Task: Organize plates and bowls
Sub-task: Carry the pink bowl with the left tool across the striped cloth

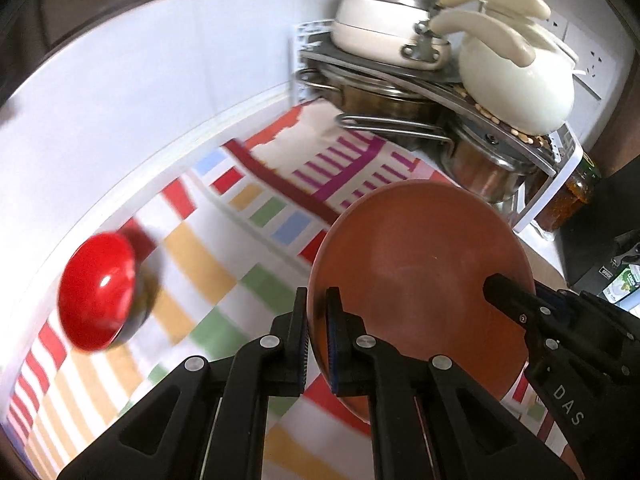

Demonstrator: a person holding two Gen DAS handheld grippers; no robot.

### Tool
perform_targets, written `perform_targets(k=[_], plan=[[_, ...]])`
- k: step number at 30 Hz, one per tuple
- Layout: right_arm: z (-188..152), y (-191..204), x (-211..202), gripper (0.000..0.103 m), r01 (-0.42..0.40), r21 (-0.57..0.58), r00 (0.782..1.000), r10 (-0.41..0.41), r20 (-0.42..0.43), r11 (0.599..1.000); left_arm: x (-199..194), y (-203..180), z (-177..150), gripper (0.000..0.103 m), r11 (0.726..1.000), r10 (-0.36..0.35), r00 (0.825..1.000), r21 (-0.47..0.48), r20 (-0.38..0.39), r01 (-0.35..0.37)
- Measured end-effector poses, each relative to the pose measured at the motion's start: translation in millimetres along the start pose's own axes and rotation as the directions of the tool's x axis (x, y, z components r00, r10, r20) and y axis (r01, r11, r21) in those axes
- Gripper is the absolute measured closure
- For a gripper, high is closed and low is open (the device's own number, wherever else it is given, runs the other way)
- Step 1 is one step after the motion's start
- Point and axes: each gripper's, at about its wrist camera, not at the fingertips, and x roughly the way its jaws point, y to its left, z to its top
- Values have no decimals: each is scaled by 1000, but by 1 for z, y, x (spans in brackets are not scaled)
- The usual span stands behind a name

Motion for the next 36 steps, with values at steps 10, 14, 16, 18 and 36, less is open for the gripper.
perform_targets(k=[10, 14, 16, 18, 36], plan=[[-28, 44, -23, 90, -83, -119, 997, 81, -17, 989, -45, 33, -43, 94, 990, 59, 998, -129, 8, -58], [-38, 62, -34, 90, -114, -168, 993, 112, -20, 979, -67, 46, -63, 94, 980, 93, 996, -180, 16, -89], [-43, 70, -40, 90, -130, -191, 992, 128, -22, 973, -76, 50, -71, 94, 975, 105, 994, -200, 19, -99], [-49, 80, -46, 90, -147, -218, 989, 145, -25, 965, -85, 57, -81, 94, 968, 118, 993, -223, 23, -110], [-99, 135, -70, 90, -279, -368, 960, 256, -113, 887, -132, 100, -163, 94, 894, 216, 976, -403, 2, -197]])
